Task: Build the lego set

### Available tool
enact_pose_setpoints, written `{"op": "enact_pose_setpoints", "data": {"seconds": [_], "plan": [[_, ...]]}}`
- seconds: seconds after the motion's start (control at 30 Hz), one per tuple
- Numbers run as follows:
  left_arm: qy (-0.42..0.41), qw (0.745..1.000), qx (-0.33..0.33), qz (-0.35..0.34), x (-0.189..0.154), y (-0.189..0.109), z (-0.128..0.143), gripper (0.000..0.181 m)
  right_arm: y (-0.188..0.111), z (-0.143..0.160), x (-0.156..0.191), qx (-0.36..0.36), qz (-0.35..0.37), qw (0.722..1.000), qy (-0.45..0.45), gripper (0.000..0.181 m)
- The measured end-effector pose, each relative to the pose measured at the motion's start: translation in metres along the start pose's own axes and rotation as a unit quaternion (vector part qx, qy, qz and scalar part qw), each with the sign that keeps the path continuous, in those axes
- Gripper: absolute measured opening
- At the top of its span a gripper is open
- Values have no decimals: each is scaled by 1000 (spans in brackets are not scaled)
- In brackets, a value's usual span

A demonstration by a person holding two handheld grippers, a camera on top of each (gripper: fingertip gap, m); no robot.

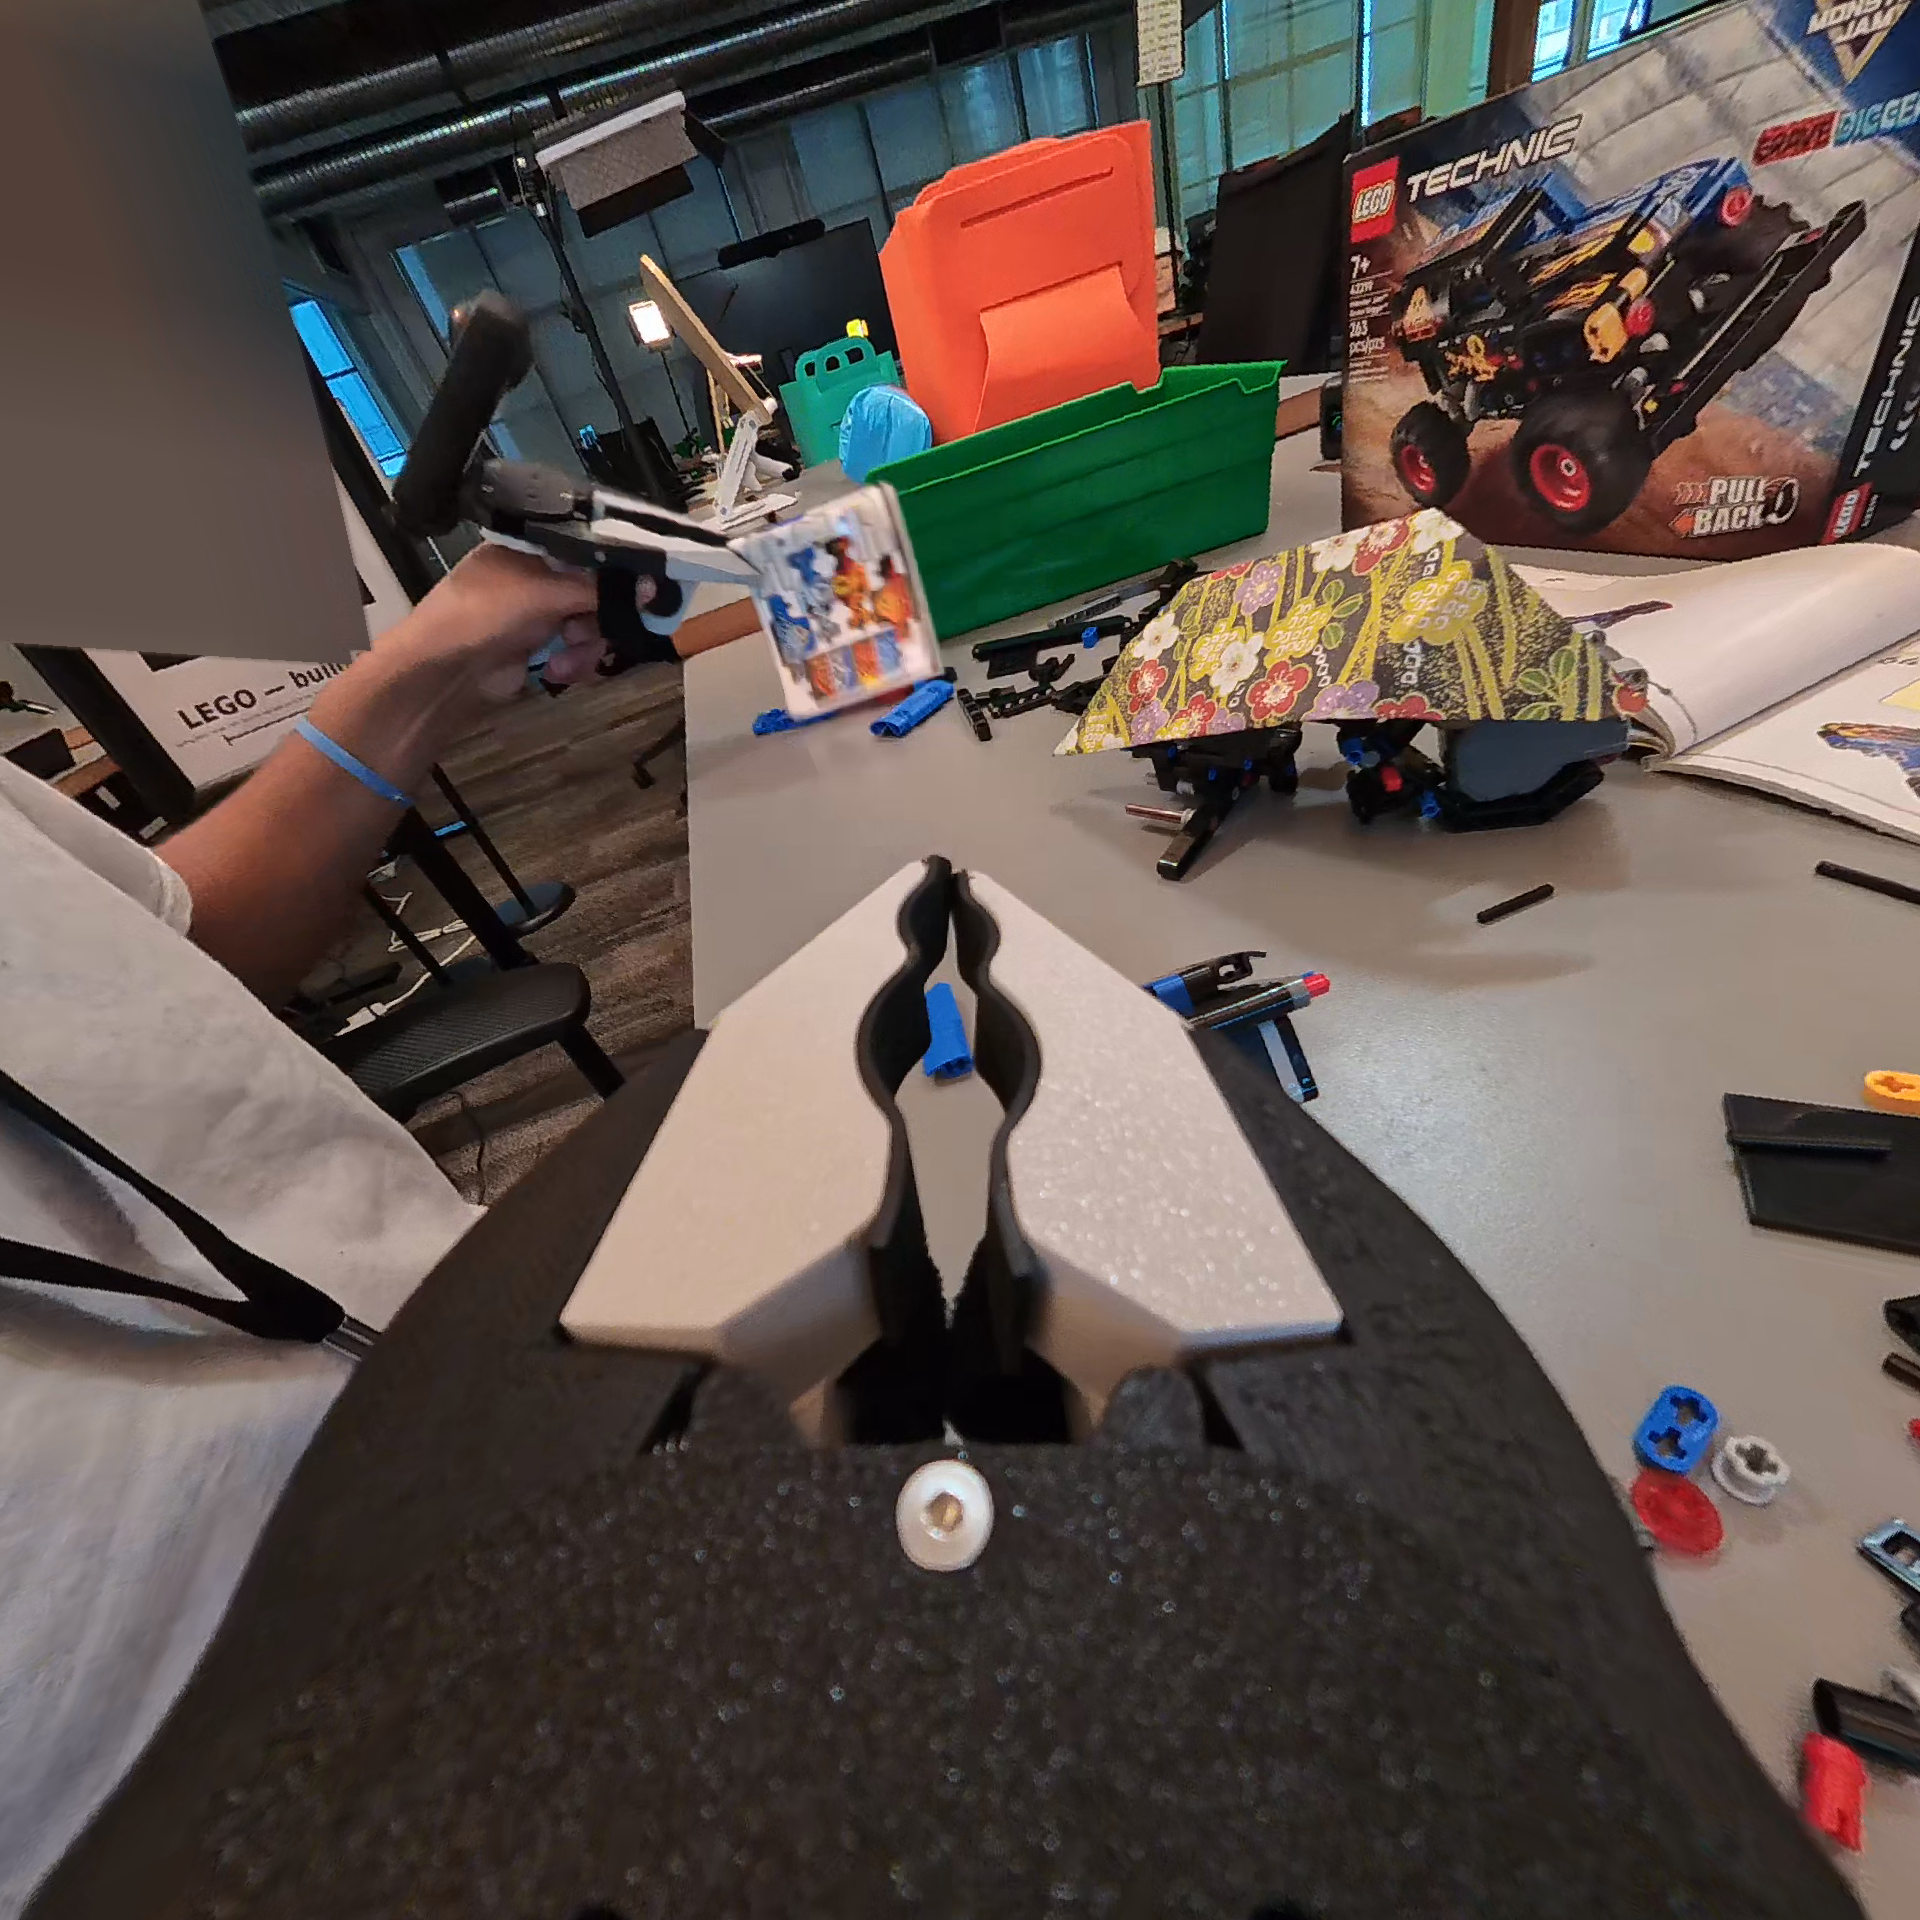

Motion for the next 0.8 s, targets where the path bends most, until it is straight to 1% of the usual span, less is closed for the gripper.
{"op": "enact_pose_setpoints", "data": {"seconds": [0.03,0.07,0.1,0.13,0.2,0.23,0.27,0.33,0.37,0.4,0.43,0.5,0.53,0.6,0.67,0.7,0.77,0.8], "plan": [[-33,999,-3,-4,20,-2,2,12,0,0,0,0,0,1000,1,0],[-57,998,-11,11,32,-4,3,8,0,0,0,0,-1,1000,3,0],[-76,996,-25,26,43,-6,3,8,0,0,-1,0,-2,1000,5,0],[-89,994,-44,45,51,-9,1,7,0,0,-1,-1,-2,1000,6,0],[-82,989,-73,98,58,-17,0,8,0,0,-1,-2,-1,1000,8,0],[-83,986,-88,112,65,-20,0,8,0,0,-2,-3,-1,1000,9,0],[-95,981,-99,135,69,-24,1,8,-1,0,-2,-3,0,1000,10,0],[-145,954,-140,223,68,-39,-10,6,-1,0,-3,-4,1,1000,12,0],[-170,942,-170,234,77,-44,-17,4,0,0,-3,-3,0,1000,14,0],[-192,937,-185,224,92,-43,-18,0,0,0,-3,-2,0,1000,15,0],[-213,938,-181,205,109,-39,-14,1,0,0,-3,-2,-1,1000,15,0],[-242,942,-159,168,137,-26,-1,0,0,0,-3,-3,0,1000,15,0],[-250,948,-146,135,150,-18,7,0,-1,0,-3,-4,1,1000,14,0],[-246,955,-122,109,158,-5,17,0,0,0,-4,-3,2,1000,16,0],[-254,962,-74,74,164,11,33,0,0,1,-4,-2,0,1000,17,0],[-257,963,-53,56,167,18,40,5,0,1,-4,-2,1,1000,17,0],[-261,964,-28,42,166,26,50,9,0,0,-4,-3,2,1000,16,0],[-264,964,-16,16,171,29,56,13,0,0,-4,-3,2,1000,15,0]]}}
Point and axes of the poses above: each gripper's, where its closed fingertips meet, y out along the fingers, z out of its underside, x = y × z across the jaws, the point moved 1 cm from there along -y, back along the fingers, and after that the axes turned 14 degrees about -y, right-handed, at the moved point
